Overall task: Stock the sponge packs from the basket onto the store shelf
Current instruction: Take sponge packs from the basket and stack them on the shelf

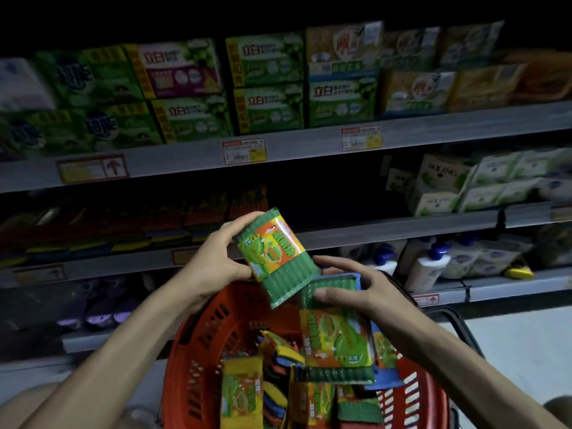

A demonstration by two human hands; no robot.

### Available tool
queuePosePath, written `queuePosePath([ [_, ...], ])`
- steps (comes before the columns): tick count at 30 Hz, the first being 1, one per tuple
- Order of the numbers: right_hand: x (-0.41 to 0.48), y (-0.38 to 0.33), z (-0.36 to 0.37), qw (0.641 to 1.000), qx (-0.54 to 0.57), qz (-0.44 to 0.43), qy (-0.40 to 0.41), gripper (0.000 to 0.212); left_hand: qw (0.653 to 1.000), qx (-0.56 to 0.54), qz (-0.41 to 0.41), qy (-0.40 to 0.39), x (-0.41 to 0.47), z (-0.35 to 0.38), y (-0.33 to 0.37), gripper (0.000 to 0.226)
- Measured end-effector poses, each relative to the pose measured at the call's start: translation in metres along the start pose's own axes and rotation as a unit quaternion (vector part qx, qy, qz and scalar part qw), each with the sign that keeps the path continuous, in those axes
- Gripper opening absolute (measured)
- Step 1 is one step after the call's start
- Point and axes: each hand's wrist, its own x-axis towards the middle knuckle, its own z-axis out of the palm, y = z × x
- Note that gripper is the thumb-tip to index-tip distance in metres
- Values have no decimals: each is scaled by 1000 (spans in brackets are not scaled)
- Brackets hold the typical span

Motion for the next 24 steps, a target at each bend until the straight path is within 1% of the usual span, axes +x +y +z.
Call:
queuePosePath([
  [5, 7, -2, -5, 999, 18, -17, -21, 58, 998, -65, 1, -22, 10, 9, 8, 105],
  [6, 9, -4, -5, 999, 34, -21, -19, 61, 996, -84, 2, -18, 10, 12, 8, 106],
  [8, 13, -7, -6, 998, 57, -32, -21, 70, 992, -122, -16, 15, 9, 21, 8, 104],
  [10, 19, -10, -7, 998, 50, -42, -13, 76, 981, -180, -39, 63, 13, 33, 6, 97],
  [12, 25, -11, -6, 998, 36, -49, 0, 75, 967, -227, -53, 101, 20, 43, 6, 85],
  [15, 29, -9, -2, 998, 40, -47, 5, 74, 955, -252, -61, 147, 27, 52, 7, 61],
  [17, 32, -8, -2, 998, 23, -51, 19, 67, 953, -244, -79, 161, 25, 54, 4, 60],
  [20, 38, -3, -3, 997, -29, -53, 49, 58, 960, -213, -114, 141, 21, 58, 4, 57],
  [22, 41, 1, -2, 993, -75, -55, 69, 53, 966, -204, -120, 102, 17, 61, 9, 62],
  [24, 43, 5, -2, 993, -83, -51, 73, 50, 971, -201, -115, 61, 14, 66, 13, 72],
])
